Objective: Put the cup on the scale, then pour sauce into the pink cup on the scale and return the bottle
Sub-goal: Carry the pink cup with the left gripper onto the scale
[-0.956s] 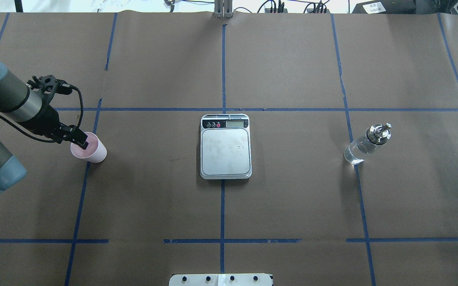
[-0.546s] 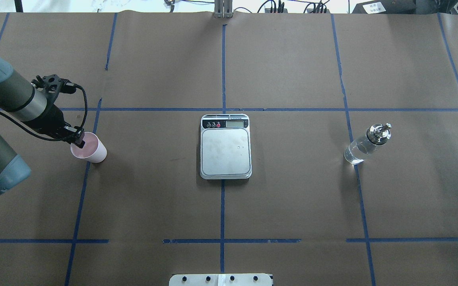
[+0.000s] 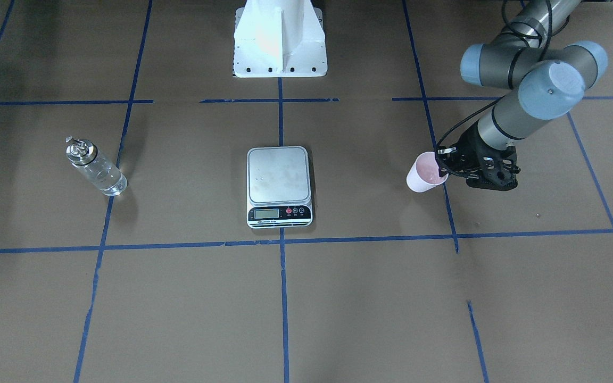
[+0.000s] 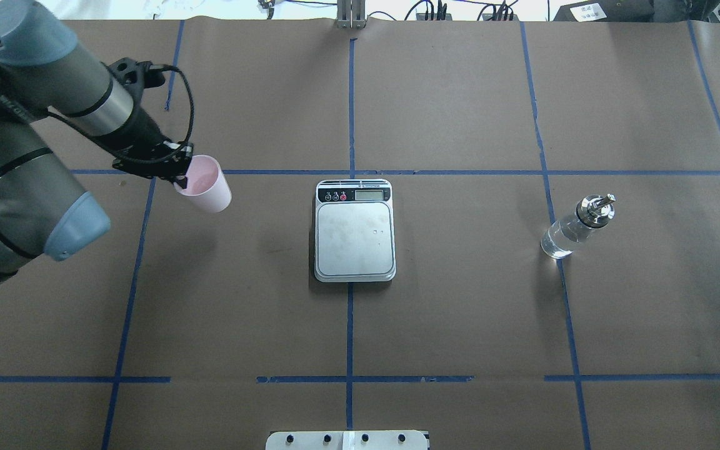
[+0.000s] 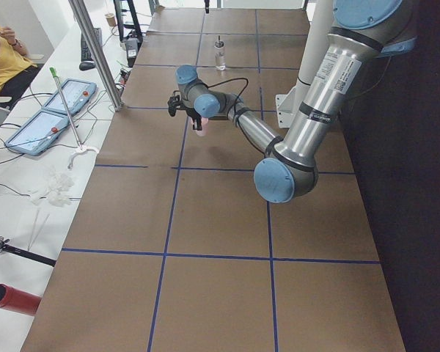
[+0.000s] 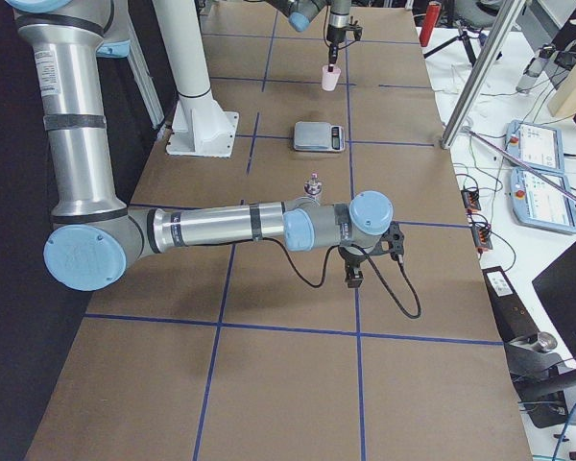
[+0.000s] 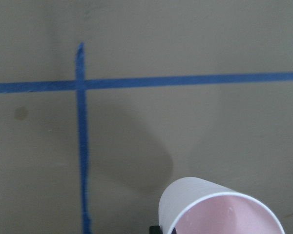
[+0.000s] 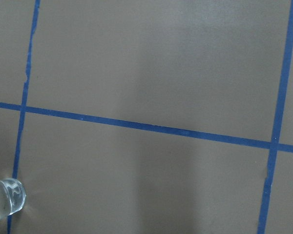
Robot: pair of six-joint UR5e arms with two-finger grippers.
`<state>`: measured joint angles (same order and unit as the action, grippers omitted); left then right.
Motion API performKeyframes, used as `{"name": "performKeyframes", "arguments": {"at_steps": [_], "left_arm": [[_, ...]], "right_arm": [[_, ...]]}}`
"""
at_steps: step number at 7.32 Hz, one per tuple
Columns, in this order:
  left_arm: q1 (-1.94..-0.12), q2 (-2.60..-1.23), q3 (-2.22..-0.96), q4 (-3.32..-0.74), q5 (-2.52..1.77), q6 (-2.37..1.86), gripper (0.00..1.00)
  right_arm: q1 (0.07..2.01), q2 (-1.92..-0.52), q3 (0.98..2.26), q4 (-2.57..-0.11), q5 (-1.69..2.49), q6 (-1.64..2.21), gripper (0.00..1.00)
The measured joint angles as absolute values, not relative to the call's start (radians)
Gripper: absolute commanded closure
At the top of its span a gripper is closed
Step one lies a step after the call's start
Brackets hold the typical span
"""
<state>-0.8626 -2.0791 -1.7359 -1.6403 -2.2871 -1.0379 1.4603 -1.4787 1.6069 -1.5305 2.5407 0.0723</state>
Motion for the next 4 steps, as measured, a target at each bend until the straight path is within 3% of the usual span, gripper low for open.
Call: {"name": "performKeyframes", "arguments": {"at_steps": [4], "left_arm": [[-0.674,-2.331,-1.679,-1.606,-2.141,-1.320,1.00]], "right_arm": [[1.460,-1.495,1.626,-1.472,2.554,0.083,0.00]]}}
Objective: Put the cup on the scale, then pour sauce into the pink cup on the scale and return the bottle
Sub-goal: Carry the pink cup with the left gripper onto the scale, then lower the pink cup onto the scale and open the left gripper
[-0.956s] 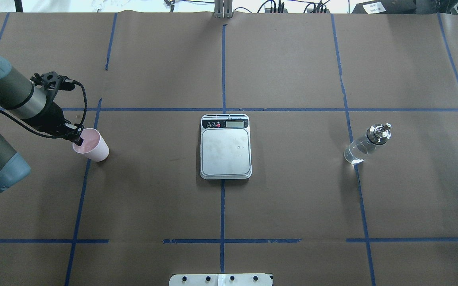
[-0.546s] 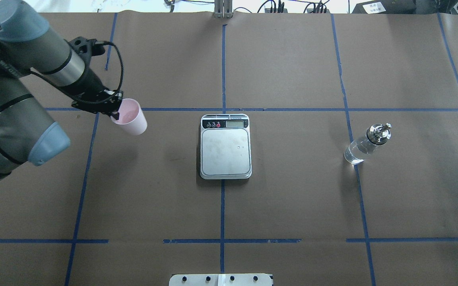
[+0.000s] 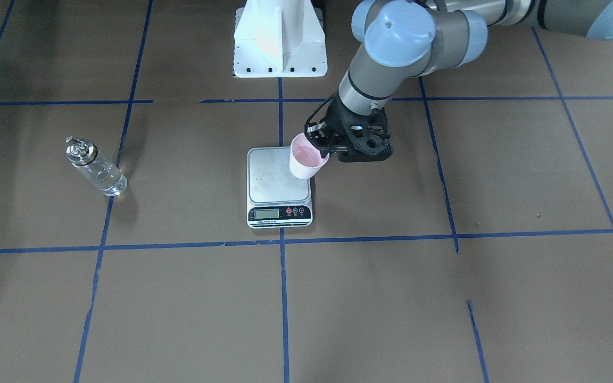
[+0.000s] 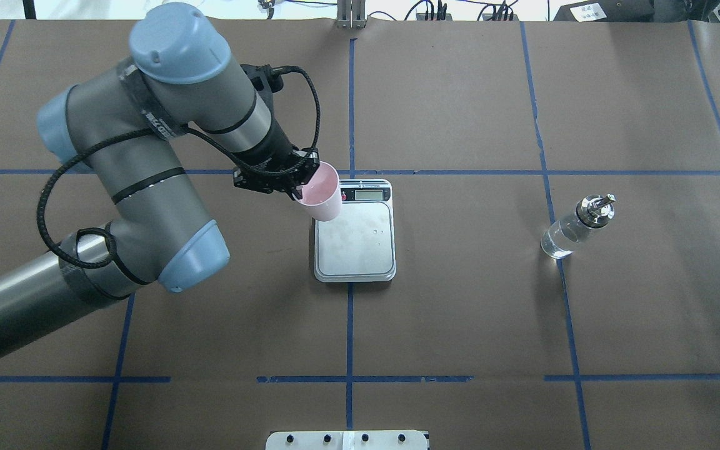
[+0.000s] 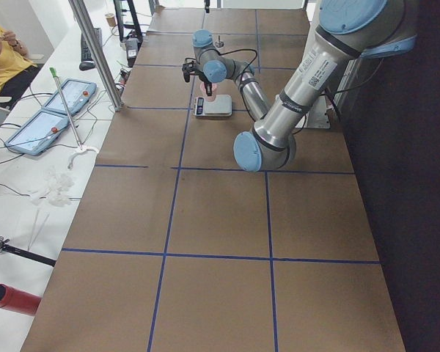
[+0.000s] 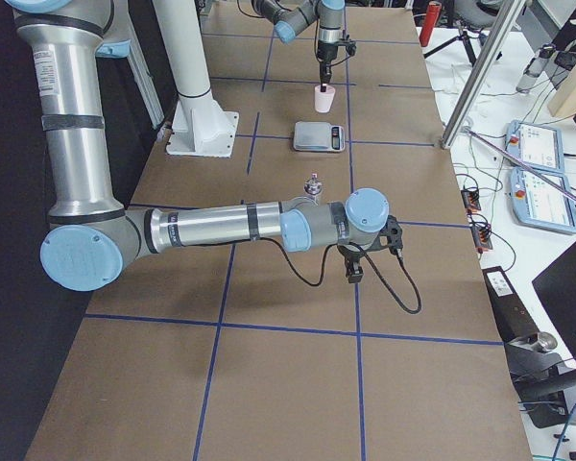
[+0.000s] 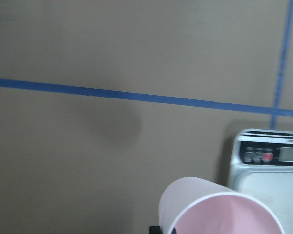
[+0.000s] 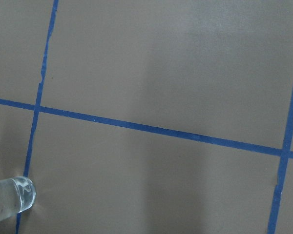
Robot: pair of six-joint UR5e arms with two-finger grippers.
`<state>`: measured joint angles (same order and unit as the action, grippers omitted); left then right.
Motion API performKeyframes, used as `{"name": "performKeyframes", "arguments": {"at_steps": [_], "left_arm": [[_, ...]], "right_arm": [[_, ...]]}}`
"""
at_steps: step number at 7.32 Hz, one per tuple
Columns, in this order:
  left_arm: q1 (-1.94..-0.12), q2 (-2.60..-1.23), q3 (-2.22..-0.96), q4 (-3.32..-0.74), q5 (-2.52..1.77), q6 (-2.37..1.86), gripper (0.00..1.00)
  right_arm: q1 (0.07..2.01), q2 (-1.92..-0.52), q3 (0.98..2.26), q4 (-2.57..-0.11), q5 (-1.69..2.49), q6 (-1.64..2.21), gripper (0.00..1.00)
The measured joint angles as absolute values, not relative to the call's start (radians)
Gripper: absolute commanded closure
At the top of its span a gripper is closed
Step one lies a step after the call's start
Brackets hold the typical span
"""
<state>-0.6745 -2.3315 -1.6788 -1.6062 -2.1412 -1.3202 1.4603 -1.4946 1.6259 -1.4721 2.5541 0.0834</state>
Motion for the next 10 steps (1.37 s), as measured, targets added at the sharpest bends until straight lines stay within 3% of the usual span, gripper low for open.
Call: {"name": "performKeyframes", "arguments": {"at_steps": [3,7,8,9,10], "left_arm": [[-0.596,-2.420,-1.566,-1.612,-2.061,-1.379,1.00],[-0.587,-2.416,-1.552,-1.615,-2.029,-1.382,1.00],[-0.586,-2.410,-1.552,-1.619,-2.025,-1.382,0.91],[-0.585,-2.404,-1.551,-1.625,-2.024,-1.381,0.90],[-0.585,-2.400,-1.551,-1.631,-2.024,-1.380,0.71]], "right_arm": [[1.458,-1.498,1.628,-1.446,2.556,0.112,0.00],[1.444,-1.496,1.633,-1.433,2.554,0.112,0.00],[1.440,-1.497,1.635,-1.413,2.553,0.113,0.00],[1.437,-1.500,1.633,-1.394,2.552,0.115,0.00],[1.435,-1.505,1.633,-1.383,2.553,0.115,0.00]]}}
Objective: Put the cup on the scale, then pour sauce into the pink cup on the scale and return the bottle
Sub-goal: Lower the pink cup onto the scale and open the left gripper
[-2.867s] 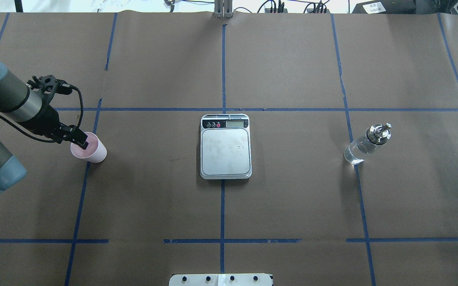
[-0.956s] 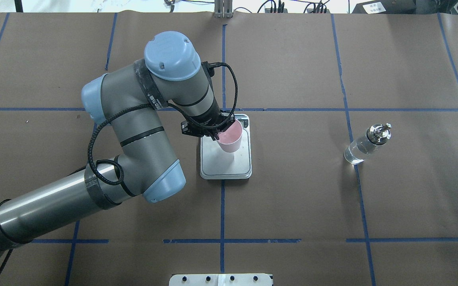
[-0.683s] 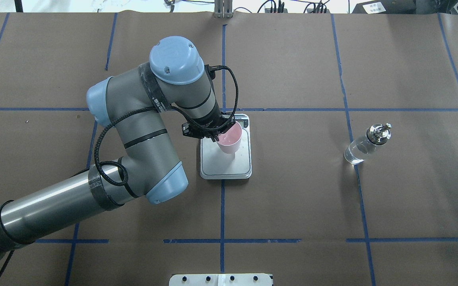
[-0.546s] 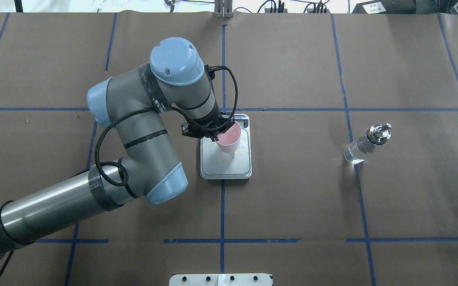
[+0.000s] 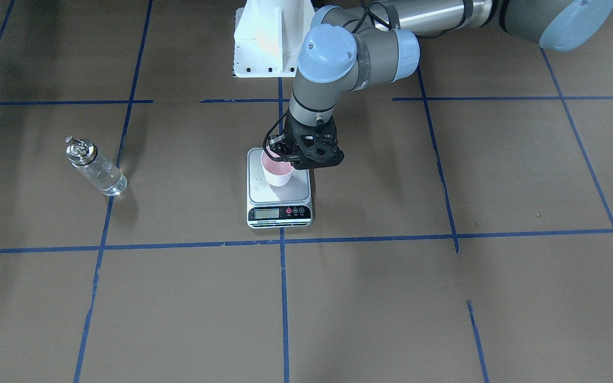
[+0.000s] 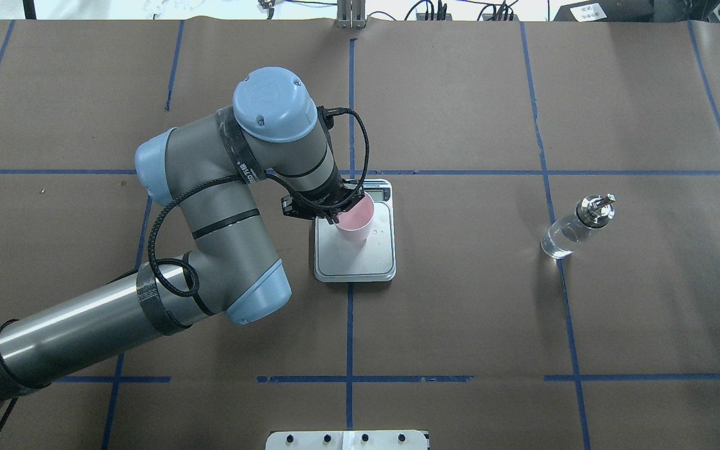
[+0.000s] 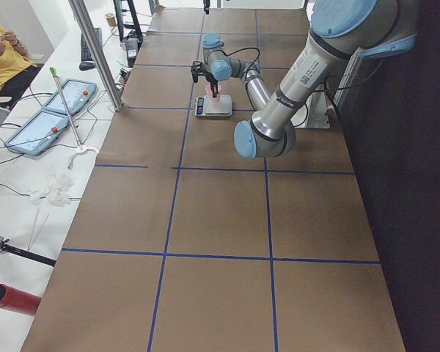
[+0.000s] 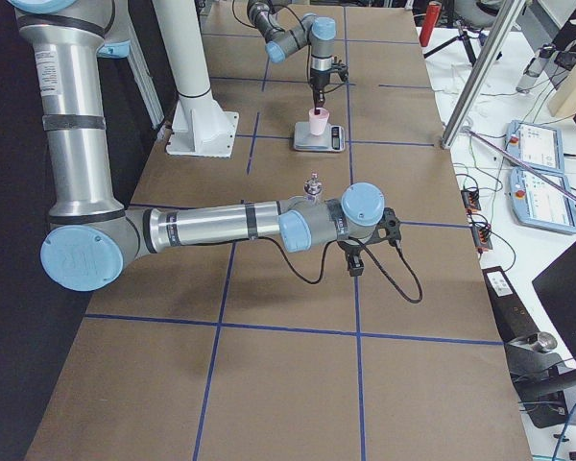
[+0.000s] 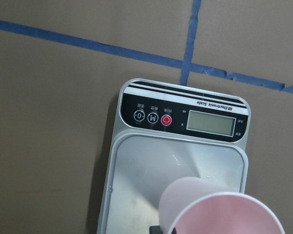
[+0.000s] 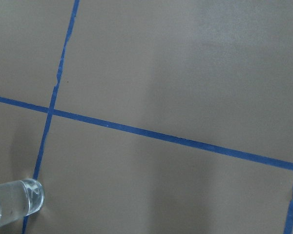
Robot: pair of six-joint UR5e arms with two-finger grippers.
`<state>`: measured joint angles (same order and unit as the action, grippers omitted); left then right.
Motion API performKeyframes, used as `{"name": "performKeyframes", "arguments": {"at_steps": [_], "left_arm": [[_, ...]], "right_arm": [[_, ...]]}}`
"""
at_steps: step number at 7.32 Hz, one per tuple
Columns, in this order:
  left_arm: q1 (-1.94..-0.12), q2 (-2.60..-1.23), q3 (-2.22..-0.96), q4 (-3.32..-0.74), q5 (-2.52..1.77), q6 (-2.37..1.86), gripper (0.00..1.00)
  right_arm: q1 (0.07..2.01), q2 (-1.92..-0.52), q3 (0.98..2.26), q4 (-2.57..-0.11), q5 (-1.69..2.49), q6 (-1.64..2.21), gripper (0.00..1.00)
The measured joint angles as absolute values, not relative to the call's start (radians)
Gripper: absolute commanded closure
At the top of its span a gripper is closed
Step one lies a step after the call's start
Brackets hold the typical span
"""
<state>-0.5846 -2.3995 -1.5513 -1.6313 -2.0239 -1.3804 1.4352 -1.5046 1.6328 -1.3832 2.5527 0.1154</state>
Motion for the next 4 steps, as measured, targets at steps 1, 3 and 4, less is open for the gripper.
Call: {"name": "performKeyframes", "arguments": {"at_steps": [1,3,4], "left_arm": [[-0.585,-2.397,-1.553,-1.638,-2.024,-1.380,0.56],[-0.588,-2.391,-1.586,-1.646,-2.026,-1.380,0.40],[-0.588,-2.381,-1.613,-1.647,-2.027,-1.380,0.40]], "right_arm": [[1.434,-1.511,1.632,-1.378,2.553,0.115,0.00],[1.431,-1.516,1.634,-1.375,2.554,0.120,0.00],[1.426,-1.517,1.637,-1.374,2.554,0.144,0.00]]}}
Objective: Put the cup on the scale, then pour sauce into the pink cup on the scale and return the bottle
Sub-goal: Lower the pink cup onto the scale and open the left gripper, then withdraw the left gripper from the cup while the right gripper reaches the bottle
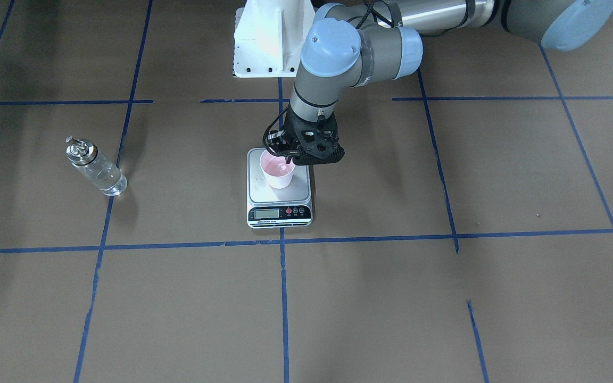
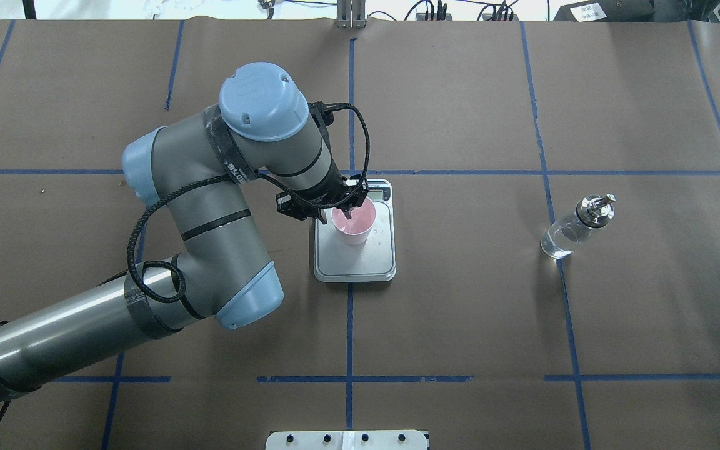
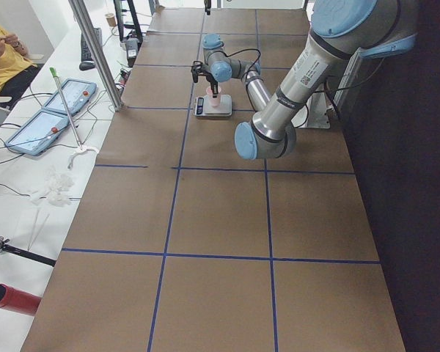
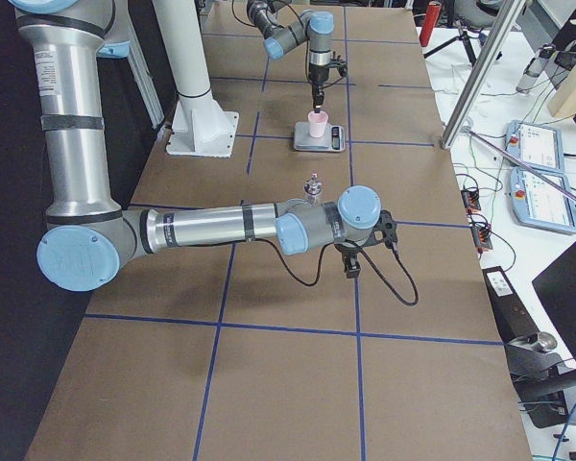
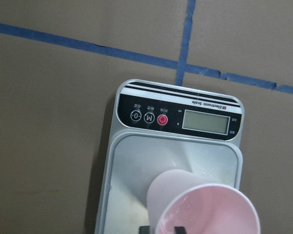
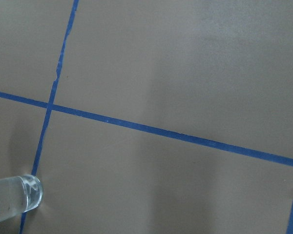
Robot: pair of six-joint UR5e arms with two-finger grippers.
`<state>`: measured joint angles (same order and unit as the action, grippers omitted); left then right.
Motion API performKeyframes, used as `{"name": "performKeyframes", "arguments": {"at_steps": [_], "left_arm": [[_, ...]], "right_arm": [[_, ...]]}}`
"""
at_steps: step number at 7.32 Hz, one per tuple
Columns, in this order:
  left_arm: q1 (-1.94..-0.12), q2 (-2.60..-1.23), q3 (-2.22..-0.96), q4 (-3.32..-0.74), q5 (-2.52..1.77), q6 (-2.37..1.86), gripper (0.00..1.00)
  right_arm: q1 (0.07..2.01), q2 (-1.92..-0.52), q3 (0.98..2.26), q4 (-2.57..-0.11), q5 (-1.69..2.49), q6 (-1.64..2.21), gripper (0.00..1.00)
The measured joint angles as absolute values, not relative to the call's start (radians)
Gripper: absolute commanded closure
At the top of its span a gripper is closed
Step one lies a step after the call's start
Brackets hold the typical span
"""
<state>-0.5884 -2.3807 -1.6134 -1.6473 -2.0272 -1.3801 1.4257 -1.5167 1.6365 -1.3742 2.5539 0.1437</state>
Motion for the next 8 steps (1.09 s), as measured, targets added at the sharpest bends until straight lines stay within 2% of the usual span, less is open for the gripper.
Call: {"name": "performKeyframes", "arguments": {"at_steps": [3,5,8], "left_arm": [[-0.618,-2.333,-1.738,-1.644,-2.031,-1.379,0.40],[-0.651,-2.267,-1.859,-1.643,-2.030,-1.378,0.40],[-0.664,-2.251,-1.893,-1.643,-2.029,-1.383,0.40]], "right_arm": [[1.397,-1.547,1.667,-1.269,2.548,0.281,0.00],[1.322,-1.618,1.746,-1.026,2.489,0.563,0.00],[1.063,-1.773,2.033,-0.867,2.250,0.969,0.01]]}}
